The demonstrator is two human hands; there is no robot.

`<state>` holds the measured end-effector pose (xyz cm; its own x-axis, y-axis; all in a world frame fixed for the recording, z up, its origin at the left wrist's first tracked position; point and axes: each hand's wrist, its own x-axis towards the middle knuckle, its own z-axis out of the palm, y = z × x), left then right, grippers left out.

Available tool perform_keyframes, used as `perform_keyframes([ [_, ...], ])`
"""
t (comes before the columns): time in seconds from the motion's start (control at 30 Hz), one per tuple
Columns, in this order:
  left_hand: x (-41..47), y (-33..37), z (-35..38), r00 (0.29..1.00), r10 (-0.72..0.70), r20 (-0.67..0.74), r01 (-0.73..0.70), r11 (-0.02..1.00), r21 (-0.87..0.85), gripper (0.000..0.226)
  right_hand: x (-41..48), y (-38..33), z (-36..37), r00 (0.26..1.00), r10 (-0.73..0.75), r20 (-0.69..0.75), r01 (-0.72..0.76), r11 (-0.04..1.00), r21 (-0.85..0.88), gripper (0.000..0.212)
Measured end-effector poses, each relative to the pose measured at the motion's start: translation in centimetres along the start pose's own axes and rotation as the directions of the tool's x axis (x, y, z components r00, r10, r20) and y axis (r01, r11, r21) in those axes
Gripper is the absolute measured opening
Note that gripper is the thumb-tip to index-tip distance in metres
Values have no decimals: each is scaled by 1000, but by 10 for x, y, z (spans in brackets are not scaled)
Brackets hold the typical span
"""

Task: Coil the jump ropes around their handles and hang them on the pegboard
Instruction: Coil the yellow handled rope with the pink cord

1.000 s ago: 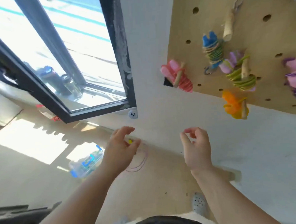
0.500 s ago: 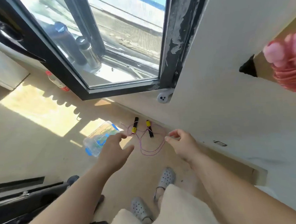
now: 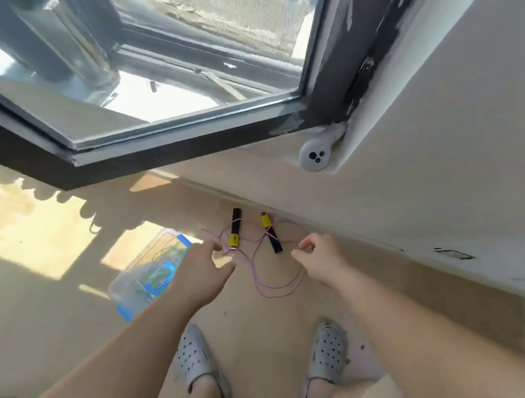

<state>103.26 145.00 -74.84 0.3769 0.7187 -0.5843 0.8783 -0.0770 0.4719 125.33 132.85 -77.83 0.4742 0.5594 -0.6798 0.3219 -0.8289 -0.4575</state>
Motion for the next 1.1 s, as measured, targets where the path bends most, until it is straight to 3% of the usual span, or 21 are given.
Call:
perform_keyframes([
  [0.23, 152, -71, 91, 994, 32, 103, -56, 969, 242, 45, 147, 54, 95, 999, -10, 45, 18, 983, -180, 40],
  [0.4, 238, -100, 151, 989, 52, 138, -97, 937, 337, 45, 242, 77, 136, 985, -171, 20, 167, 917, -363, 51],
  [0.57, 307, -122, 189, 992, 102, 73, -120, 938, 325, 80, 309, 81, 172, 940, -290, 181, 341, 813, -473, 61],
  [0.7, 346, -136, 201, 985, 117, 124, -152, 930, 335, 104, 340, 81, 192, 940, -213, 268, 322, 817, -478, 79],
  [0.83, 354, -151, 211, 972, 90, 217, -147, 954, 262, 94, 336, 103, 206, 964, -165, 206, 240, 874, -423, 60],
  [0.93, 358, -159, 220, 982, 86, 170, -138, 936, 324, 62, 321, 123, 216, 964, -184, 193, 251, 871, -423, 47],
  [1.0, 359, -161, 225, 971, 85, 225, -162, 923, 349, 39, 314, 131, 222, 965, -147, 216, 231, 867, -441, 43],
  [1.1, 360, -162, 229, 930, 38, 367, -209, 874, 438, 44, 311, 129, 229, 973, -104, 204, 185, 884, -430, 43],
])
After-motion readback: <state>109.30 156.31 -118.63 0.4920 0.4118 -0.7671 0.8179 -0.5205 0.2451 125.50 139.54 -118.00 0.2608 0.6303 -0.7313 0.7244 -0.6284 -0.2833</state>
